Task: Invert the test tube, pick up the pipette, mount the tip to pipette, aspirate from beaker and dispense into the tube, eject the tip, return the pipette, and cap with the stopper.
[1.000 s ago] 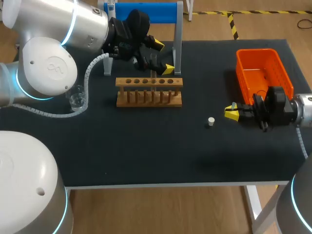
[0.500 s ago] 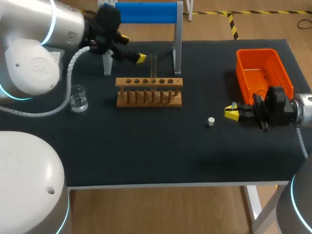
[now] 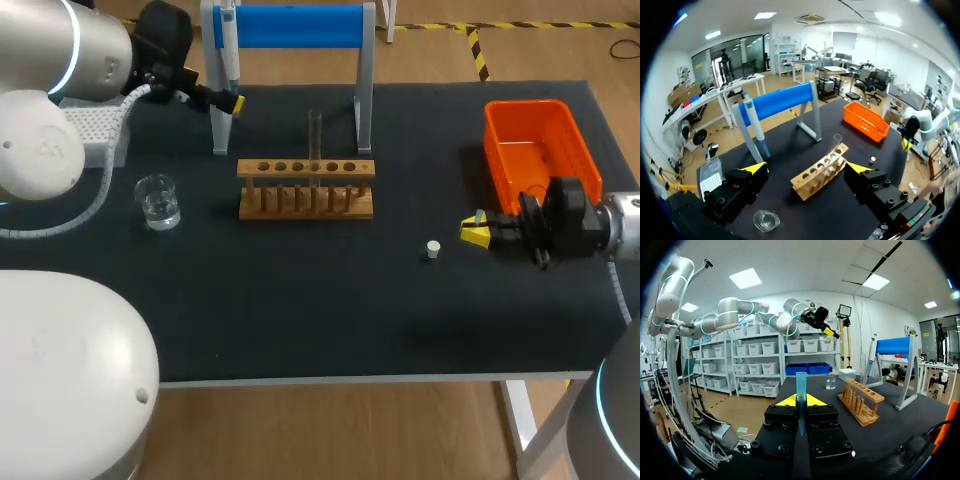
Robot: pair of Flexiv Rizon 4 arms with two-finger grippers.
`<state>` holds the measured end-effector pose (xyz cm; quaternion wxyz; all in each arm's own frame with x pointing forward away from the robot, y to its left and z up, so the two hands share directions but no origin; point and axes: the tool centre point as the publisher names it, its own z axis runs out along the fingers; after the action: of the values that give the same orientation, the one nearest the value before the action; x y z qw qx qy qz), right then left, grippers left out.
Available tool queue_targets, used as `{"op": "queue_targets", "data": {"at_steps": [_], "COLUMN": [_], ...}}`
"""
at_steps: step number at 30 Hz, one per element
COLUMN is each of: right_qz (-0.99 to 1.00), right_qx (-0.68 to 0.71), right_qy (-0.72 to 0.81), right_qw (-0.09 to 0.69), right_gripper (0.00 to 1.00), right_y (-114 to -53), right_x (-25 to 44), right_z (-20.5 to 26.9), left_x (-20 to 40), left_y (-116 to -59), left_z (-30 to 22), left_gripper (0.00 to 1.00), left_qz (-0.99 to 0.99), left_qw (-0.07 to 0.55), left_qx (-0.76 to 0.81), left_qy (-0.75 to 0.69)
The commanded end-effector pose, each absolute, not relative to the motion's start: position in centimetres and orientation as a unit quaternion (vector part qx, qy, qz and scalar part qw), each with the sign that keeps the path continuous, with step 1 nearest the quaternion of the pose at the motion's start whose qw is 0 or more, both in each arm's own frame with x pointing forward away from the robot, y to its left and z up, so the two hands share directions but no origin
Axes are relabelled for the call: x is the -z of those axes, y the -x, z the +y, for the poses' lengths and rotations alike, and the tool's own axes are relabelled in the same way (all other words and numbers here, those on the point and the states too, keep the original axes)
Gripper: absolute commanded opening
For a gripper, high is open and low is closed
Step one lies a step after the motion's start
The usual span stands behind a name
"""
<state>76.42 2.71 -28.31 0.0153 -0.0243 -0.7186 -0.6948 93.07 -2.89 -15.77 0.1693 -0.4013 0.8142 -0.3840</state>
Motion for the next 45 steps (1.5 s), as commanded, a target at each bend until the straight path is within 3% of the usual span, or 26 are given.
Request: {"op": "queue_targets", "data": {"at_steps": [1,30,45], "right_qz": [-0.719,-0.719,-0.719], "right_qx": [0.694,0.694,0.694], "right_qy": [0.025,0.025,0.025], "right_qw": [0.015,0.015,0.015], "right_gripper": [0.00,0.00,0.00], "right_y": [-76.3,-76.3,-76.3], "right_x": [28.3,28.3,28.3], "right_z": [2.7,2.7,2.7], "left_x": [16.0,17.3,18.3], "left_y": [-94.2,-100.0,-102.5], "left_z": [-3.2,-1.2,-2.5], "left_gripper": [1.00,1.00,1.00], "left_qz": [0.793,0.647,0.605], "left_qw": [0.225,0.348,0.360], "left_qx": [0.332,0.342,0.380], "left_qy": [0.459,0.587,0.600]}}
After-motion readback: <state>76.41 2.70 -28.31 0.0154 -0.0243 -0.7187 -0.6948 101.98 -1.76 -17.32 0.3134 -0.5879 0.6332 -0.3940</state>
